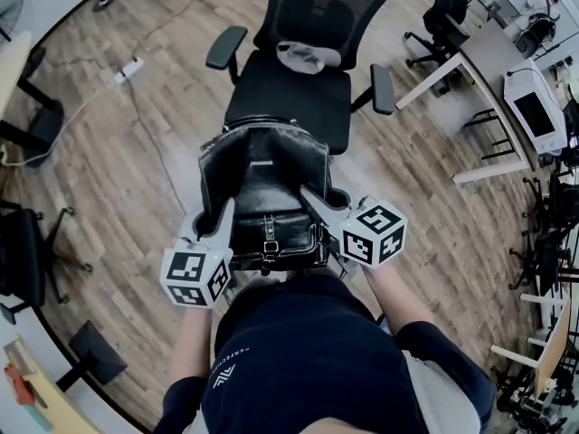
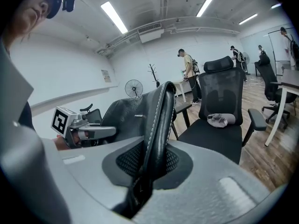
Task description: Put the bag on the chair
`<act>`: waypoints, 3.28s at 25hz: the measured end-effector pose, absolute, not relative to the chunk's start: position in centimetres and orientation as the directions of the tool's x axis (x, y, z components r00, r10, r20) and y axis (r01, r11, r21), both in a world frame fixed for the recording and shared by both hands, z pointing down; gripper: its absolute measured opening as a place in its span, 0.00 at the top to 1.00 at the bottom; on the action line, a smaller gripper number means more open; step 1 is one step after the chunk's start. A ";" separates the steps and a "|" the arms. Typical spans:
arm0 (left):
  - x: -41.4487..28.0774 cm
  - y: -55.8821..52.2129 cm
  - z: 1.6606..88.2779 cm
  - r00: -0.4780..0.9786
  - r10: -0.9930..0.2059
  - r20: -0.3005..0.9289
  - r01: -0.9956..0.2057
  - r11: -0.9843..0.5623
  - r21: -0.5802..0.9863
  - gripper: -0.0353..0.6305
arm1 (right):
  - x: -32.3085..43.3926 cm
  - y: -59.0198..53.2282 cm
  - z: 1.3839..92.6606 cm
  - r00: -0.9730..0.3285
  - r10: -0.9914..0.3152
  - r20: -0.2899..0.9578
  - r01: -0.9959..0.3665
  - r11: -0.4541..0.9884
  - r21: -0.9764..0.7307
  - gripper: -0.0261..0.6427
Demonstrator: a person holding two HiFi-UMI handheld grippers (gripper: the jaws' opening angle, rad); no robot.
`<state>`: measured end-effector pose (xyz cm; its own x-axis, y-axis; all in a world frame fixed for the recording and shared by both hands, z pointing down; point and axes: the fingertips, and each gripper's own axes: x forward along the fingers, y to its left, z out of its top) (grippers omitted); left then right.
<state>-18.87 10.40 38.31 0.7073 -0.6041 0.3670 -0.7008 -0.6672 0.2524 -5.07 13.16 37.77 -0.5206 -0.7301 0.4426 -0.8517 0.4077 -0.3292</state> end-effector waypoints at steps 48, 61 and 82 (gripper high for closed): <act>-3.1 -18.8 49.2 0.410 -0.770 0.489 -0.912 -0.328 0.248 0.85 | 10.6 -22.2 49.6 -0.721 -0.460 0.518 -0.670 0.653 -0.352 0.89; -1.5 -22.3 54.4 0.393 -0.744 0.540 -0.920 -0.315 0.235 0.85 | 12.1 -26.4 54.5 -0.705 -0.444 0.554 -0.673 0.665 -0.324 0.87; -0.2 -27.6 60.9 0.401 -0.713 0.575 -0.912 -0.370 0.177 0.83 | 13.7 -30.6 61.3 -0.680 -0.498 0.538 -0.713 0.618 -0.330 0.87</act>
